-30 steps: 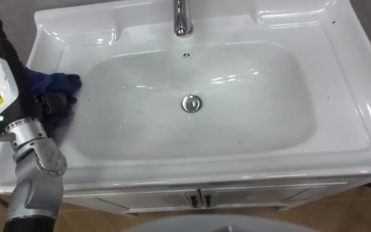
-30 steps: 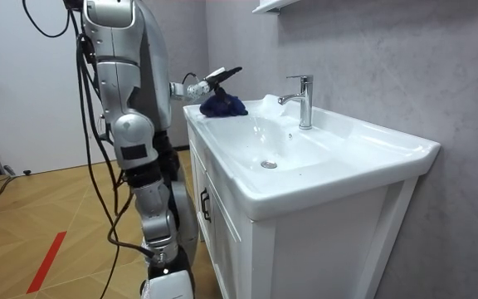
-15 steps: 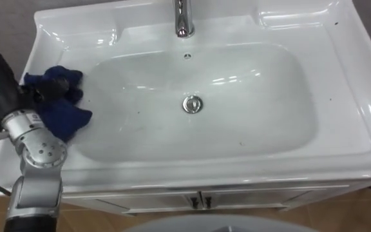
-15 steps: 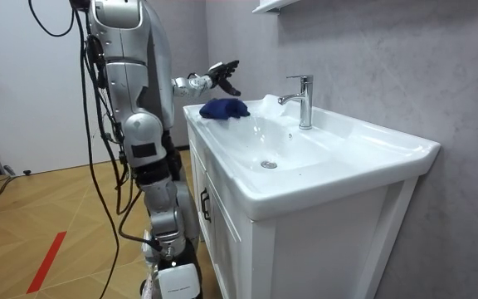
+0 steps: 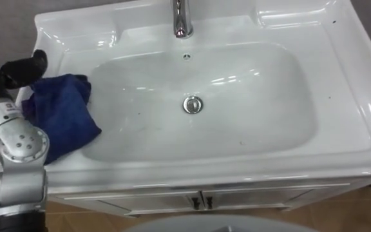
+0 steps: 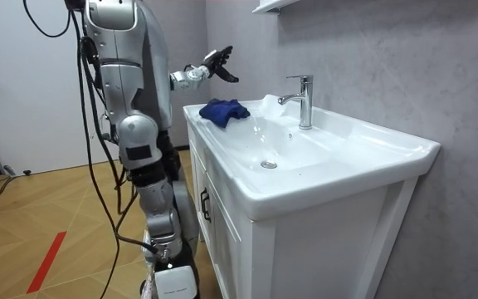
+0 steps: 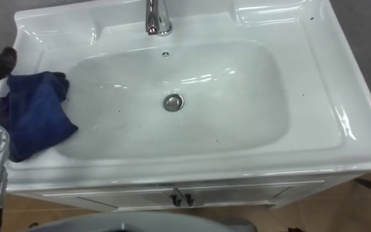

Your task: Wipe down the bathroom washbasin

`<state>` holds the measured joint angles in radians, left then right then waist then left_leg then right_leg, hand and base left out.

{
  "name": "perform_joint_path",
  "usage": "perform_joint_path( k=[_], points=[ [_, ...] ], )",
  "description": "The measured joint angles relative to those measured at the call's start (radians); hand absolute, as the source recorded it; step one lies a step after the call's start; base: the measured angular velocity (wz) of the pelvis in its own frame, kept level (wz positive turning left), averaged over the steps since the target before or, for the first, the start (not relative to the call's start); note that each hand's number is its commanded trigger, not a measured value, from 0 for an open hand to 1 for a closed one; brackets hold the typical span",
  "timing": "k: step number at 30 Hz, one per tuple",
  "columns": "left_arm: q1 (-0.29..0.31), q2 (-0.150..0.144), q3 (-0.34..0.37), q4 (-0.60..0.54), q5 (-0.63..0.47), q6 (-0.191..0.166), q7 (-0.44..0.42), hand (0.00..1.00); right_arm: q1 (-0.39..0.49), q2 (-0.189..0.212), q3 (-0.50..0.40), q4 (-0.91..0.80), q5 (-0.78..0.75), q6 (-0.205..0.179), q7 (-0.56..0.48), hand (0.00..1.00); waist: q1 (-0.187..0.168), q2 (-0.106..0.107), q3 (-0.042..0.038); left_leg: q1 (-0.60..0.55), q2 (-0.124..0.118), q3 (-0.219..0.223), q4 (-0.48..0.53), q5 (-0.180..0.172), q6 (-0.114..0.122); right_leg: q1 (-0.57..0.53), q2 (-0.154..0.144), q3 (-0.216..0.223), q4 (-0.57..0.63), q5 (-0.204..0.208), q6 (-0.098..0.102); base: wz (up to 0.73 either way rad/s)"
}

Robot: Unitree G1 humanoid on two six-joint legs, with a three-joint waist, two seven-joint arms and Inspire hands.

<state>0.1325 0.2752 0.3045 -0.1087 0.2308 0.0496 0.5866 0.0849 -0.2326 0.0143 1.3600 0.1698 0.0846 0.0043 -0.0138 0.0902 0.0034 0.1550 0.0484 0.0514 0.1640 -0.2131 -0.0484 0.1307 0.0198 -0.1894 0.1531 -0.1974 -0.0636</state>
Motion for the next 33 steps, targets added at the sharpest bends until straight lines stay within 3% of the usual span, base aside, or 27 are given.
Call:
perform_joint_path(
  k=[4, 9, 11, 15, 16, 21, 22, 26, 33],
  points=[
    [-0.046, 0.054, 0.097, 0.0, -0.001, 0.0, 0.022, 0.0, 0.021, -0.007, -0.007, 0.005, -0.03, 0.002, 0.001, 0.0, 0.041, 0.013, 0.0037, -0.003, -0.001, -0.001, 0.0, 0.0, 0.0, -0.004, -0.001, 0.001, 0.0, 0.0, 0.0, 0.0],
    [-0.053, 0.081, 0.214, 0.007, -0.001, -0.008, 0.046, 0.0, 0.034, -0.021, -0.033, 0.001, -0.05, 0.001, -0.001, 0.0, 0.084, 0.03, 0.0086, -0.008, -0.007, -0.013, -0.003, 0.0, 0.0, 0.007, -0.006, -0.016, -0.003, -0.003, 0.005, 0.07],
    [-0.051, 0.087, 0.259, 0.022, -0.003, -0.009, 0.078, 0.0, 0.038, -0.027, -0.035, 0.0, -0.065, 0.004, -0.005, 0.0, 0.108, 0.04, 0.003, -0.008, -0.01, -0.028, -0.002, 0.0, 0.0, 0.011, -0.01, -0.034, -0.003, -0.005, 0.008, 0.21],
    [-0.047, 0.093, 0.313, 0.115, -0.004, -0.011, 0.116, 0.0, 0.041, -0.039, -0.035, -0.01, -0.067, 0.004, -0.006, 0.0, 0.156, 0.042, 0.0, -0.016, -0.019, -0.05, -0.002, 0.0, 0.0, 0.015, -0.018, -0.056, -0.002, -0.011, 0.014, 0.19],
    [-0.032, 0.094, 0.336, 0.164, -0.011, -0.013, 0.128, 0.0, 0.045, -0.048, -0.036, -0.015, -0.068, 0.004, -0.007, 0.0, 0.166, 0.046, -0.0057, -0.023, -0.024, -0.057, -0.001, 0.001, 0.002, 0.013, -0.02, -0.063, -0.002, -0.014, 0.017, 0.19],
    [0.007, 0.099, 0.457, 0.31, -0.204, -0.012, 0.177, 0.0, 0.067, -0.056, -0.037, -0.077, -0.09, 0.009, -0.022, 0.0, 0.241, 0.046, -0.0157, -0.022, -0.034, -0.07, 0.001, 0.002, 0.004, 0.008, -0.034, -0.079, -0.001, -0.019, 0.025, 0.11],
    [0.024, 0.103, 0.488, 0.329, -0.263, -0.011, 0.197, 0.0, 0.072, -0.055, -0.036, -0.076, -0.097, 0.026, -0.022, 0.0, 0.252, 0.044, -0.018, -0.022, -0.037, -0.07, 0.002, 0.003, 0.004, 0.009, -0.033, -0.079, 0.0, -0.02, 0.028, 0.04],
    [0.066, 0.106, 0.572, 0.38, -0.461, -0.013, 0.273, 0.0, 0.105, -0.054, -0.036, -0.116, -0.132, 0.071, -0.02, 0.0, 0.296, 0.024, -0.0152, -0.024, -0.049, -0.085, 0.001, 0.004, 0.007, 0.011, -0.042, -0.093, 0.007, -0.027, 0.038, 0.15],
    [0.154, 0.102, 0.583, 0.627, -0.786, -0.012, 0.312, 0.0, 0.129, -0.048, -0.034, -0.162, -0.138, 0.089, -0.009, 0.0, 0.317, 0.021, -0.0152, -0.03, -0.065, -0.095, 0.004, 0.009, 0.016, -0.001, -0.06, -0.096, 0.02, -0.034, 0.048, 0.03]
  ],
)
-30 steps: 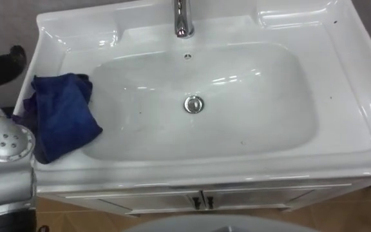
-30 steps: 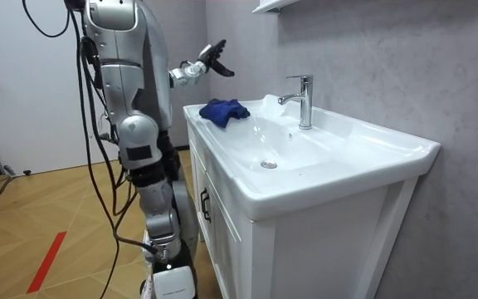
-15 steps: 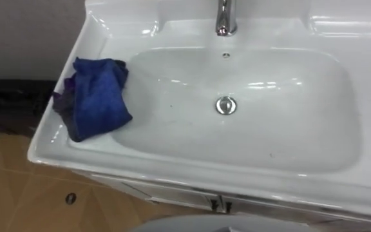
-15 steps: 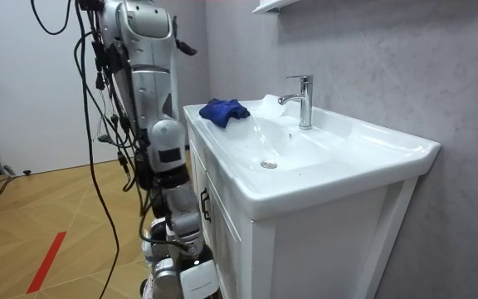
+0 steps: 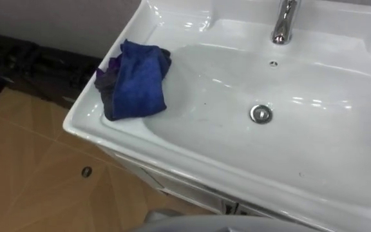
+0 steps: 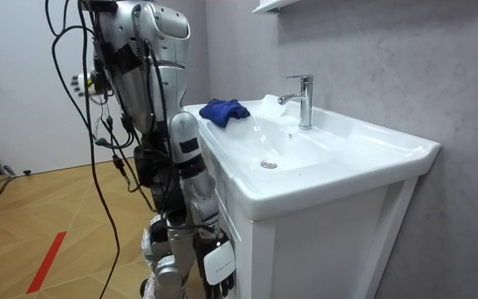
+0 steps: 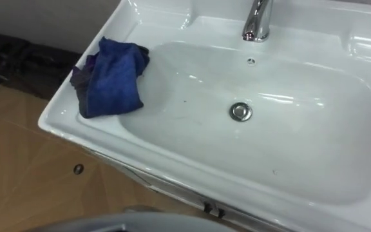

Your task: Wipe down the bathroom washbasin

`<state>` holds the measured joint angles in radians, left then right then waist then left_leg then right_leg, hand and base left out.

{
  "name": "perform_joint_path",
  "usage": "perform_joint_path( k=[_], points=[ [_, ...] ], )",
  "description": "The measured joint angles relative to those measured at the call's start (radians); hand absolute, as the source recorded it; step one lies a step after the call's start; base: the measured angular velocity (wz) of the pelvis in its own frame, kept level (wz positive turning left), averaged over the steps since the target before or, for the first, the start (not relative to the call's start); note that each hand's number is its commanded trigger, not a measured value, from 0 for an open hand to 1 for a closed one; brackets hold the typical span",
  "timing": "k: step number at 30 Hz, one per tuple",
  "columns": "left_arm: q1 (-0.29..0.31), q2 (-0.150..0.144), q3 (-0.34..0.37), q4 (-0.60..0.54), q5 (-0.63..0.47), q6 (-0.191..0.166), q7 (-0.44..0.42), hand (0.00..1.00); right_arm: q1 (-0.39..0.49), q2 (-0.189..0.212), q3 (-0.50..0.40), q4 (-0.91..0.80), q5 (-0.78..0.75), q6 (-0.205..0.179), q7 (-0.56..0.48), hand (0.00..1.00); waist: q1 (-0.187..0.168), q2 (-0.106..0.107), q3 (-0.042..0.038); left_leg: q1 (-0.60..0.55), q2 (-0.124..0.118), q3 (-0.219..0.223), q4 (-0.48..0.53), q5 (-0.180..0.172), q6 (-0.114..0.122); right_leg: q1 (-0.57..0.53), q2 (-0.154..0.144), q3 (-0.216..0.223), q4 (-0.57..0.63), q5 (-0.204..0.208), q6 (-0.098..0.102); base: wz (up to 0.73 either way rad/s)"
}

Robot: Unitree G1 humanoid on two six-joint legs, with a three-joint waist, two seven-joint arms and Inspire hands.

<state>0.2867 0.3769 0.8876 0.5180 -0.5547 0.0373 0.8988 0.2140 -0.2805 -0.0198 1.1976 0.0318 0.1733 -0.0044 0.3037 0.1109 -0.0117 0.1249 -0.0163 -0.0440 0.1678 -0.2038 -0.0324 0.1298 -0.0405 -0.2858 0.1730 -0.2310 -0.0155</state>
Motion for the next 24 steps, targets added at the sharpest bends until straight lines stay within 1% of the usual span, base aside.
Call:
perform_joint_path(
  k=[1, 2, 3, 4, 6, 7, 9, 11, 12, 13, 14, 15, 16, 18, 19, 20, 21, 22, 23, 24],
  points=[
    [0.018, -0.001, -0.007, 0.035, -0.032, 0.0, 0.007, 0.0, 0.001, 0.001, 0.001, 0.0, -0.001, 0.005, 0.007, 0.0, 0.0, -0.01, -0.0033, -0.004, -0.002, -0.003, 0.0, 0.001, 0.001, -0.001, -0.002, -0.007, 0.003, 0.0, 0.001, 0.17],
    [0.028, -0.001, -0.022, 0.073, -0.046, -0.001, 0.007, 0.0, 0.002, 0.0, 0.006, 0.002, -0.001, 0.01, 0.014, 0.0, 0.0, -0.016, -0.0041, -0.009, -0.002, -0.004, 0.002, 0.001, 0.002, -0.003, -0.004, -0.015, 0.01, -0.001, 0.002, 0.18],
    [0.034, -0.002, -0.032, 0.093, -0.046, -0.001, 0.006, 0.0, 0.002, 0.0, 0.009, 0.004, -0.001, 0.012, 0.017, 0.0, -0.001, -0.02, -0.0033, -0.01, -0.003, -0.005, 0.002, 0.002, 0.003, -0.006, -0.006, -0.016, 0.015, -0.002, 0.003, 0.14],
    [0.038, -0.012, -0.042, 0.125, -0.05, -0.001, 0.006, 0.0, 0.003, 0.0, 0.008, 0.004, -0.003, 0.015, 0.025, 0.0, -0.003, -0.026, -0.0033, -0.01, -0.005, -0.01, 0.002, 0.004, 0.006, -0.008, -0.008, -0.018, 0.015, -0.004, 0.005, 0.09],
    [0.064, -0.021, -0.075, 0.171, -0.093, -0.001, 0.003, 0.0, 0.002, -0.002, 0.008, 0.002, -0.007, 0.014, 0.031, 0.0, -0.004, -0.029, -0.0033, -0.009, -0.007, -0.015, 0.002, 0.004, 0.007, -0.007, -0.011, -0.018, 0.018, -0.004, 0.006, 0.03],
    [0.08, -0.028, -0.096, 0.204, -0.12, -0.002, 0.001, 0.0, 0.002, -0.002, 0.008, 0.0, -0.005, 0.006, 0.03, 0.0, -0.012, -0.03, -0.0028, -0.009, -0.008, -0.015, 0.002, 0.005, 0.008, -0.006, -0.012, -0.018, 0.019, -0.004, 0.006, 0.0],
    [0.103, -0.049, -0.118, 0.256, -0.143, -0.004, -0.012, 0.0, -0.007, -0.003, 0.007, 0.004, -0.005, 0.0, 0.032, 0.0, -0.026, -0.03, -0.0027, -0.008, -0.01, -0.014, 0.002, 0.005, 0.016, -0.009, -0.02, -0.015, 0.028, -0.007, 0.01, 0.04],
    [0.116, -0.083, -0.146, 0.303, -0.152, -0.004, -0.018, 0.0, -0.009, -0.003, 0.008, 0.004, -0.003, -0.001, 0.038, 0.0, -0.031, -0.029, -0.0027, -0.007, -0.013, -0.014, 0.002, 0.004, 0.02, -0.011, -0.026, -0.016, 0.036, -0.009, 0.012, 0.0],
    [0.117, -0.09, -0.147, 0.316, -0.152, -0.004, -0.019, 0.0, -0.009, -0.003, 0.007, 0.004, -0.002, -0.001, 0.04, 0.0, -0.031, -0.029, -0.0027, -0.007, -0.013, -0.014, 0.001, 0.003, 0.024, -0.012, -0.026, -0.016, 0.038, -0.01, 0.013, 0.04],
    [0.117, -0.096, -0.15, 0.357, -0.151, -0.004, -0.019, 0.0, -0.014, -0.003, 0.007, 0.007, -0.008, -0.001, 0.042, 0.0, -0.039, -0.031, -0.0028, -0.007, -0.013, -0.015, 0.0, 0.001, 0.032, -0.017, -0.028, -0.016, 0.05, -0.014, 0.014, 0.07],
    [0.124, -0.104, -0.168, 0.396, -0.15, -0.004, -0.02, 0.0, -0.026, -0.003, 0.007, 0.013, -0.017, -0.002, 0.045, 0.0, -0.054, -0.035, -0.0028, -0.008, -0.013, -0.016, -0.001, 0.0, 0.041, -0.019, -0.028, -0.019, 0.052, -0.014, 0.014, 0.05],
    [0.131, -0.11, -0.188, 0.409, -0.151, -0.004, -0.02, 0.0, -0.032, -0.003, 0.008, 0.018, -0.018, -0.002, 0.05, 0.0, -0.059, -0.036, -0.0029, -0.009, -0.013, -0.016, -0.001, 0.001, 0.042, -0.02, -0.028, -0.018, 0.052, -0.014, 0.015, 0.06],
    [0.143, -0.123, -0.231, 0.431, -0.158, -0.005, -0.029, 0.0, -0.037, 0.001, 0.009, 0.029, -0.014, -0.002, 0.056, 0.0, -0.073, -0.041, -0.0036, -0.009, -0.014, -0.016, 0.0, 0.001, 0.043, -0.018, -0.029, -0.019, 0.052, -0.014, 0.015, 0.0],
    [0.141, -0.138, -0.277, 0.474, -0.163, -0.005, -0.062, 0.0, -0.05, 0.01, 0.008, 0.039, -0.012, -0.002, 0.069, 0.0, -0.085, -0.049, -0.0025, -0.006, -0.014, -0.014, 0.001, 0.001, 0.043, -0.012, -0.029, -0.018, 0.052, -0.014, 0.015, 0.0],
    [0.139, -0.153, -0.308, 0.497, -0.163, -0.005, -0.089, 0.0, -0.058, 0.016, 0.008, 0.057, -0.011, -0.004, 0.074, 0.0, -0.099, -0.055, -0.0025, -0.004, -0.015, -0.014, 0.001, 0.001, 0.043, -0.008, -0.031, -0.02, 0.052, -0.014, 0.016, 0.0],
    [0.135, -0.175, -0.337, 0.513, -0.162, -0.005, -0.114, 0.0, -0.065, 0.021, 0.011, 0.063, -0.006, -0.002, 0.073, 0.0, -0.112, -0.06, -0.0021, -0.003, -0.015, -0.014, 0.001, 0.002, 0.044, -0.006, -0.031, -0.019, 0.052, -0.014, 0.016, 0.0],
    [0.131, -0.184, -0.355, 0.525, -0.16, -0.005, -0.129, 0.0, -0.069, 0.024, 0.012, 0.071, -0.002, -0.002, 0.073, 0.0, -0.116, -0.062, -0.0019, -0.002, -0.015, -0.013, 0.001, 0.002, 0.044, -0.006, -0.031, -0.018, 0.051, -0.014, 0.016, 0.0],
    [0.13, -0.198, -0.395, 0.541, -0.161, 0.0, -0.16, 0.0, -0.081, 0.029, 0.016, 0.089, 0.002, -0.003, 0.073, 0.0, -0.13, -0.068, -0.001, -0.001, -0.014, -0.012, 0.001, 0.002, 0.044, -0.002, -0.03, -0.018, 0.049, -0.014, 0.016, 0.0],
    [0.129, -0.205, -0.436, 0.555, -0.16, 0.001, -0.196, 0.0, -0.084, 0.034, 0.02, 0.094, 0.007, 0.0, 0.073, 0.0, -0.137, -0.075, 0.0006, 0.002, -0.014, -0.012, 0.002, 0.002, 0.044, 0.002, -0.029, -0.018, 0.048, -0.014, 0.016, 0.0],
    [0.128, -0.207, -0.457, 0.564, -0.155, 0.002, -0.215, 0.0, -0.084, 0.037, 0.02, 0.095, 0.008, -0.001, 0.074, 0.0, -0.14, -0.079, 0.0008, 0.003, -0.014, -0.012, 0.002, 0.002, 0.044, 0.002, -0.029, -0.017, 0.048, -0.014, 0.016, 0.0]
  ],
)
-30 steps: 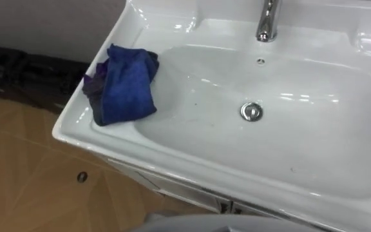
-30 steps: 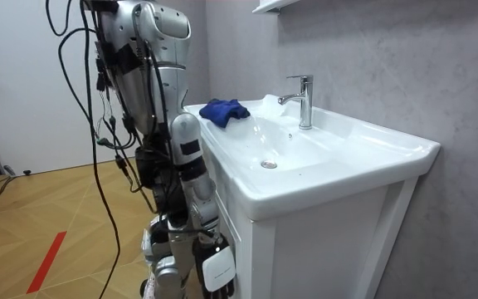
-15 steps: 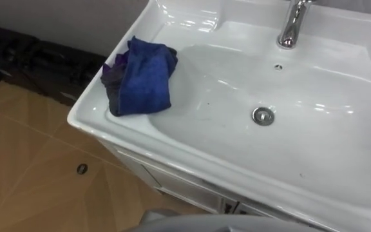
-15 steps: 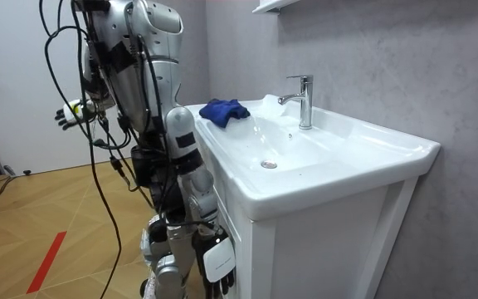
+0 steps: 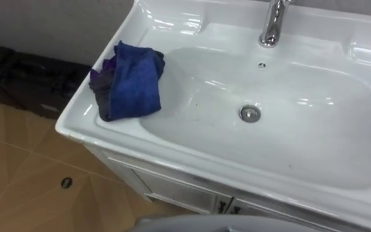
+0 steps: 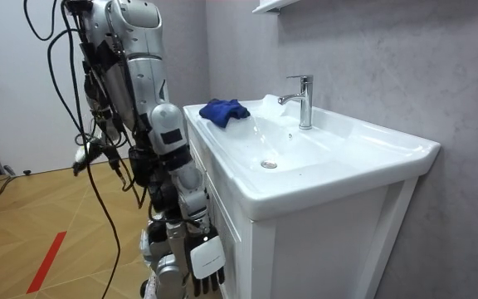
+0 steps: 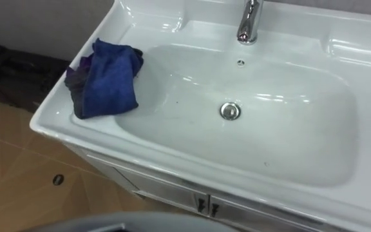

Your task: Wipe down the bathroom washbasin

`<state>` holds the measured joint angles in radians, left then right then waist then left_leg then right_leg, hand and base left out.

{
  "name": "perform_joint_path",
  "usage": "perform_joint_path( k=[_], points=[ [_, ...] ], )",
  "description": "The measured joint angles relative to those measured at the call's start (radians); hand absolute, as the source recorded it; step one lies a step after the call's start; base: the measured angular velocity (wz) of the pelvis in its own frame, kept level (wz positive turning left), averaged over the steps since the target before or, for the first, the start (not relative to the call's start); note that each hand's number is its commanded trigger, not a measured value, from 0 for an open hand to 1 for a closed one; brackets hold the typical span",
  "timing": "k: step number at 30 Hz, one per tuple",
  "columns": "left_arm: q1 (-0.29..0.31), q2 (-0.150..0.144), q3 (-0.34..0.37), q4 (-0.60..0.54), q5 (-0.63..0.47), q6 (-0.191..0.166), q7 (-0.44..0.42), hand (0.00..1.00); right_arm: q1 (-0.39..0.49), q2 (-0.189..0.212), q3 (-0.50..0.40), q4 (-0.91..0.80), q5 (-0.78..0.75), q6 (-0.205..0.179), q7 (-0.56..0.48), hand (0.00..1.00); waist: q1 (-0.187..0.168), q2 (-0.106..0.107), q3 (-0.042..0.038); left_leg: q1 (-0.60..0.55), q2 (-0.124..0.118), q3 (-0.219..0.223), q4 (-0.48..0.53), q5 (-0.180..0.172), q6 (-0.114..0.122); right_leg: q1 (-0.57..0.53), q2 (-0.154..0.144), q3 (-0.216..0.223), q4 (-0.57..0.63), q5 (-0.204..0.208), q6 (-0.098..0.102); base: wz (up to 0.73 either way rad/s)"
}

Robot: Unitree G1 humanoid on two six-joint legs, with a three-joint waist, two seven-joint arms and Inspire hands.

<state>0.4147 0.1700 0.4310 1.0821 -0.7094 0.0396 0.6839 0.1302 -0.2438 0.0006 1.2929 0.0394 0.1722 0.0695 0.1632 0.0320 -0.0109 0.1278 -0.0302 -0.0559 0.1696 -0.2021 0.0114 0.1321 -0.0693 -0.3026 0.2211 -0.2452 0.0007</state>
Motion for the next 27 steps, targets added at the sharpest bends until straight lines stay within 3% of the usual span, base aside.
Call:
perform_joint_path(
  k=[5, 7, 11, 16, 20, 27],
  points=[
    [-0.016, -0.01, -0.095, 0.072, 0.129, 0.023, -0.137, 0.0, -0.006, 0.013, 0.0, 0.027, -0.002, -0.003, 0.01, 0.0, -0.024, -0.014, 0.0027, 0.006, 0.002, 0.023, -0.001, 0.0, 0.0, -0.001, 0.0, 0.014, 0.0, 0.0, 0.0, -0.08],
    [-0.025, -0.014, -0.135, 0.078, 0.236, 0.038, -0.188, 0.0, -0.016, 0.015, 0.0, 0.041, -0.011, -0.004, 0.011, 0.0, -0.036, -0.019, 0.0039, 0.005, 0.001, 0.026, -0.001, 0.0, 0.0, -0.002, -0.001, 0.017, 0.0, 0.0, 0.001, -0.02],
    [-0.054, -0.015, -0.178, 0.077, 0.421, 0.051, -0.258, 0.0, -0.024, 0.023, 0.003, 0.047, -0.011, -0.008, 0.014, 0.0, -0.066, -0.036, 0.0147, 0.008, 0.002, 0.028, -0.001, 0.0, 0.0, 0.006, 0.001, 0.015, -0.005, -0.001, 0.001, 0.01],
    [-0.102, -0.014, -0.208, 0.07, 0.53, 0.079, -0.329, 0.0, -0.021, 0.03, 0.02, 0.045, -0.006, -0.005, 0.018, 0.0, -0.089, -0.038, 0.0163, 0.007, 0.002, 0.036, -0.003, -0.001, 0.001, 0.007, 0.002, 0.016, -0.017, 0.002, 0.004, -0.01],
    [-0.12, -0.014, -0.24, 0.055, 0.638, 0.1, -0.395, 0.0, -0.02, 0.033, 0.022, 0.048, -0.035, 0.003, 0.016, 0.0, -0.101, -0.038, 0.016, 0.004, 0.004, 0.089, -0.003, -0.001, 0.001, -0.013, 0.005, 0.052, -0.013, 0.003, 0.005, -0.24],
    [-0.159, -0.014, -0.309, 0.07, 0.715, 0.141, -0.507, 0.0, -0.012, 0.049, 0.024, 0.039, -0.044, 0.026, 0.016, 0.0, -0.135, -0.046, 0.0161, 0.007, 0.002, 0.112, -0.003, -0.001, 0.001, -0.015, 0.003, 0.079, -0.002, 0.005, 0.008, -0.15]
  ],
)
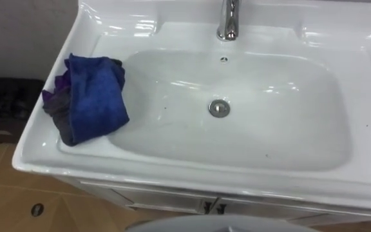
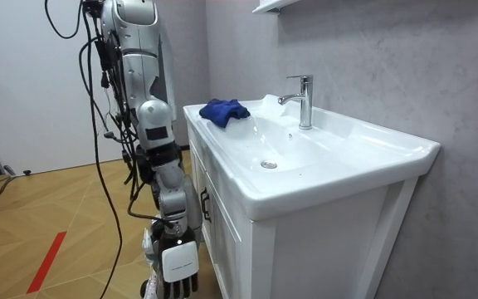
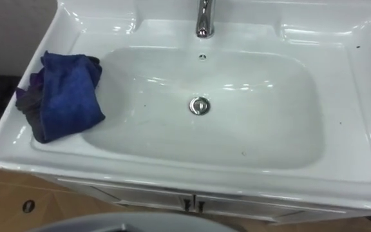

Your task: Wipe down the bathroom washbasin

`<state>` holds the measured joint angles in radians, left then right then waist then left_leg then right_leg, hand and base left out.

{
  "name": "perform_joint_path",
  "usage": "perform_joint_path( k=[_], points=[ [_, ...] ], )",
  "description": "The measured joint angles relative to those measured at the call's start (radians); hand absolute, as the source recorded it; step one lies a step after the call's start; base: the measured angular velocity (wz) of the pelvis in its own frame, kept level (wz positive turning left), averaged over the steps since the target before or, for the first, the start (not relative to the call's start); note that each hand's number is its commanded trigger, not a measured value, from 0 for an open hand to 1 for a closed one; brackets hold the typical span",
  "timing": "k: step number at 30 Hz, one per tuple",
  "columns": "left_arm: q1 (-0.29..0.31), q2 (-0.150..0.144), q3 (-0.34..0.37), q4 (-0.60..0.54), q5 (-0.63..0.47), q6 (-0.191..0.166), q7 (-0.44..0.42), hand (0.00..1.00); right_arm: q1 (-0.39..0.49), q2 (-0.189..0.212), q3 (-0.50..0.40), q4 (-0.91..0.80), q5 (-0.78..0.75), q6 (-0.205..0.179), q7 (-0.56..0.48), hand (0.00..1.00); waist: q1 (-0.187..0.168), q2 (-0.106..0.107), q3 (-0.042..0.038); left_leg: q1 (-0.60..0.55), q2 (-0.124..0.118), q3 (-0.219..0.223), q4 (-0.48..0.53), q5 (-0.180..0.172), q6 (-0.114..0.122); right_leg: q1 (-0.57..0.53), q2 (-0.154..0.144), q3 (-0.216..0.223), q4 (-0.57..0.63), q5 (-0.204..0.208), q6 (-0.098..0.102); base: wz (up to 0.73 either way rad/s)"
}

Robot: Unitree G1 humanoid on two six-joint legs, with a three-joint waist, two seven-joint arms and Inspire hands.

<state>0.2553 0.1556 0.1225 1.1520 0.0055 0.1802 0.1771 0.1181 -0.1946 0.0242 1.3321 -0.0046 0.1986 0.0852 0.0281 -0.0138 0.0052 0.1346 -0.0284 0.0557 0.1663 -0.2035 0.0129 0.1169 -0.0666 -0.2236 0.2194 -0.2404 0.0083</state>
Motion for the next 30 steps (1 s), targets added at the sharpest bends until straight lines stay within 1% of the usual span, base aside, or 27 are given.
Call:
perform_joint_path(
  k=[2, 4, 5, 9, 10, 14, 16, 20, 22, 25, 30],
  points=[
    [-0.018, 0.0, -0.035, 0.002, 0.038, 0.017, -0.022, 0.0, 0.0, 0.005, 0.002, -0.004, -0.001, 0.001, -0.004, 0.0, -0.01, -0.005, 0.0011, 0.001, -0.001, 0.006, -0.002, 0.0, 0.0, -0.004, 0.001, 0.007, 0.004, 0.0, 0.0, -0.1],
    [-0.025, -0.002, -0.059, 0.005, 0.061, 0.02, -0.038, 0.0, -0.001, 0.01, 0.004, -0.004, -0.001, 0.009, -0.01, 0.0, -0.011, -0.007, 0.0037, 0.006, 0.001, 0.025, -0.002, -0.002, 0.003, -0.005, 0.003, 0.021, 0.004, 0.0, 0.0, -0.18],
    [-0.028, -0.004, -0.068, 0.006, 0.078, 0.025, -0.044, 0.0, -0.001, 0.01, 0.004, -0.004, -0.001, 0.013, -0.011, 0.0, -0.011, -0.006, 0.004, 0.011, 0.002, 0.026, -0.001, -0.005, 0.008, -0.004, 0.005, 0.029, 0.004, 0.0, 0.0, -0.21],
    [-0.032, -0.007, -0.069, 0.006, 0.097, 0.04, -0.062, 0.0, -0.007, 0.011, 0.004, -0.007, -0.001, 0.02, -0.013, 0.0, -0.021, -0.002, 0.004, 0.017, 0.008, 0.028, 0.002, -0.023, 0.015, -0.008, 0.01, 0.038, 0.008, 0.001, 0.001, -0.08],
    [-0.035, -0.007, -0.069, 0.006, 0.099, 0.049, -0.065, 0.0, -0.007, 0.013, 0.004, -0.005, -0.001, 0.023, -0.013, 0.0, -0.024, 0.0, 0.0039, 0.017, 0.016, 0.028, 0.002, -0.027, 0.016, -0.011, 0.015, 0.043, 0.011, 0.001, 0.002, -0.08],
    [-0.046, -0.007, -0.069, 0.006, 0.11, 0.068, -0.08, 0.0, -0.008, 0.02, 0.004, -0.004, -0.001, 0.043, -0.009, 0.0, -0.026, 0.003, 0.0037, 0.017, 0.015, 0.034, 0.003, -0.03, 0.018, -0.022, 0.014, 0.058, 0.02, 0.004, 0.007, -0.09],
    [-0.052, -0.007, -0.07, 0.006, 0.118, 0.074, -0.086, 0.0, -0.007, 0.02, 0.004, -0.004, -0.001, 0.044, -0.005, 0.0, -0.027, 0.009, 0.0037, 0.016, 0.015, 0.037, 0.003, -0.036, 0.026, -0.027, 0.014, 0.059, 0.02, 0.004, 0.008, -0.02],
    [-0.057, -0.006, -0.068, 0.007, 0.128, 0.083, -0.112, 0.0, -0.006, 0.02, 0.001, 0.0, -0.002, 0.046, 0.009, 0.0, -0.027, 0.02, 0.0043, 0.017, 0.014, 0.049, 0.002, -0.039, 0.03, -0.034, 0.014, 0.073, 0.025, 0.008, 0.014, -0.07],
    [-0.055, -0.006, -0.067, 0.007, 0.143, 0.086, -0.124, 0.0, -0.006, 0.02, 0.0, 0.0, -0.018, 0.054, 0.022, 0.0, -0.027, 0.022, 0.004, 0.016, 0.014, 0.051, 0.002, -0.04, 0.032, -0.038, 0.013, 0.078, 0.031, 0.008, 0.014, -0.11],
    [-0.051, -0.006, -0.067, 0.007, 0.143, 0.101, -0.149, 0.0, -0.007, 0.021, 0.0, -0.003, -0.041, 0.064, 0.036, 0.0, -0.027, 0.023, 0.0033, 0.015, 0.013, 0.058, 0.003, -0.042, 0.034, -0.046, 0.012, 0.084, 0.039, 0.008, 0.015, -0.09],
    [-0.046, -0.006, -0.067, 0.007, 0.144, 0.103, -0.168, 0.0, -0.005, 0.021, -0.001, -0.002, -0.045, 0.065, 0.042, 0.0, -0.029, 0.022, 0.0031, 0.016, 0.013, 0.071, 0.007, -0.042, 0.035, -0.046, 0.011, 0.085, 0.045, 0.008, 0.016, -0.04]
  ],
)
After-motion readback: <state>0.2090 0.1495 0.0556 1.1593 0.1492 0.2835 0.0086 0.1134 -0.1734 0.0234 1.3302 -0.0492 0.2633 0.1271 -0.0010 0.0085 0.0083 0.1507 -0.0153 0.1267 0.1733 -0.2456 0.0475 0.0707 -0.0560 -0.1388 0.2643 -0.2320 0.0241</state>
